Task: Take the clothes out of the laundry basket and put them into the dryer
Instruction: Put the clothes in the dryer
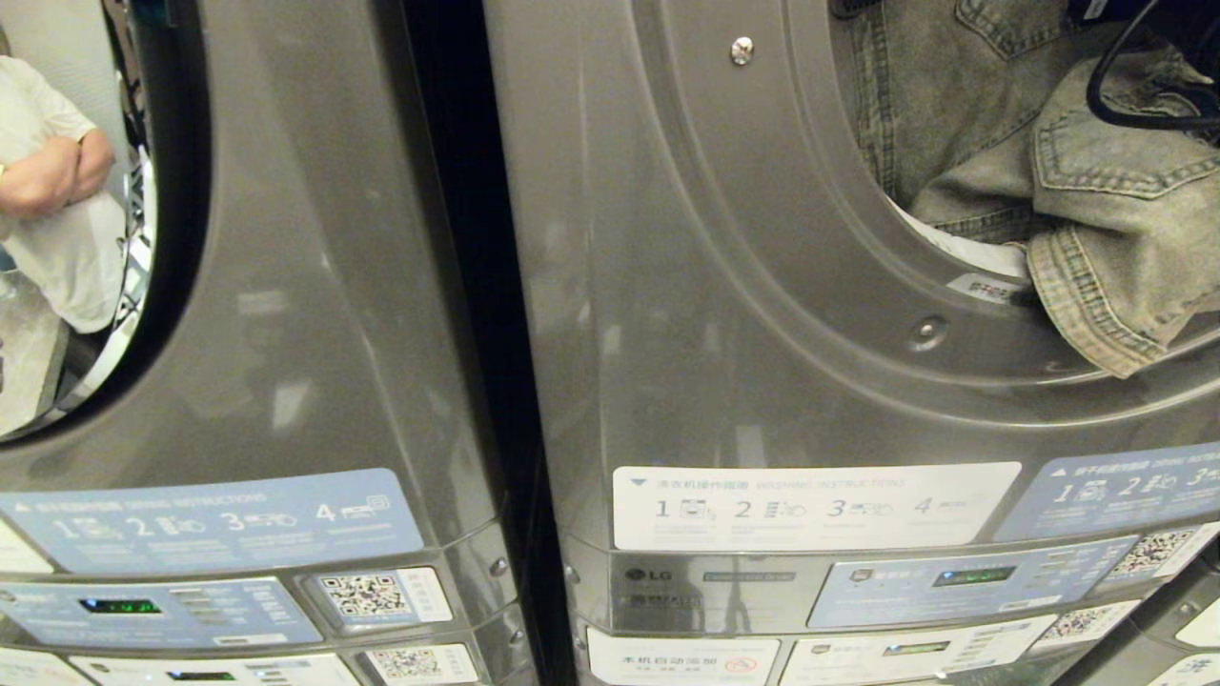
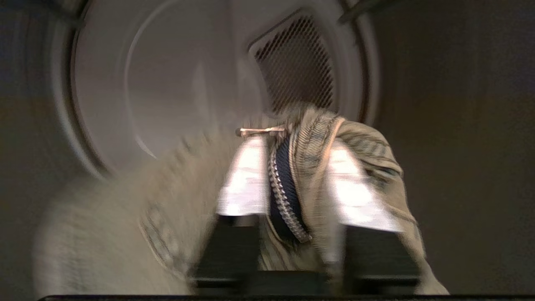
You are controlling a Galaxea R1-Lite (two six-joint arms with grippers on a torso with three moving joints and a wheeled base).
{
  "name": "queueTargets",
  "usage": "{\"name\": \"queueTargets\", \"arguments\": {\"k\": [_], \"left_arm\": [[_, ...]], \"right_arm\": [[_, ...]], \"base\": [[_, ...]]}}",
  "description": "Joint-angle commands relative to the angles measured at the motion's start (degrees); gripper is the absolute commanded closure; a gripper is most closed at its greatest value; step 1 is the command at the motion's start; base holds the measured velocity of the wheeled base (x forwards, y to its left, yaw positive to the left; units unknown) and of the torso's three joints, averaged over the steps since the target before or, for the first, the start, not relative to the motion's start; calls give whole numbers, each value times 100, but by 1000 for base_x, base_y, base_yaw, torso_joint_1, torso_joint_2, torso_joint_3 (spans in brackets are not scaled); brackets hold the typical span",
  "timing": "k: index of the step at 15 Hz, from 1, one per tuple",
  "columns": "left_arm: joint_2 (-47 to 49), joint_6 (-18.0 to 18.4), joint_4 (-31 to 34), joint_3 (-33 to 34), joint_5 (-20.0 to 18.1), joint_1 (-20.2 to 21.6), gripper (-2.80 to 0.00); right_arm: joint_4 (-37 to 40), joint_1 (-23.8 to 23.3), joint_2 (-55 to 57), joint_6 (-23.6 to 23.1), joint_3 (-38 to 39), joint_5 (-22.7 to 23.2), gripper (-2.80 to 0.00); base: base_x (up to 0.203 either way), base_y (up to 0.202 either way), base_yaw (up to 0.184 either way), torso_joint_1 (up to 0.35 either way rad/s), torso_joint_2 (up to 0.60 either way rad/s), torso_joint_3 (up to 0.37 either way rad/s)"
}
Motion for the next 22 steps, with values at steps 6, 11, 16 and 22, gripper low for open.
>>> {"name": "queueTargets", "arguments": {"k": [6,11,16,22], "left_arm": [[-2,-3,-2,9,2,1,0],[-2,-3,-2,5,2,1,0],[-2,-3,-2,9,2,1,0],[-2,-3,-2,9,2,1,0]], "right_arm": [[23,360,-205,24,81,-4,-280],[2662,599,-1069,437,749,9,-280],[4905,614,-1763,578,187,-7,-280],[5063,646,-3114,584,645,-8,-280]], "base": [[0,0,0,0,0,0],[0,0,0,0,0,0],[0,0,0,0,0,0],[0,0,0,0,0,0]]}}
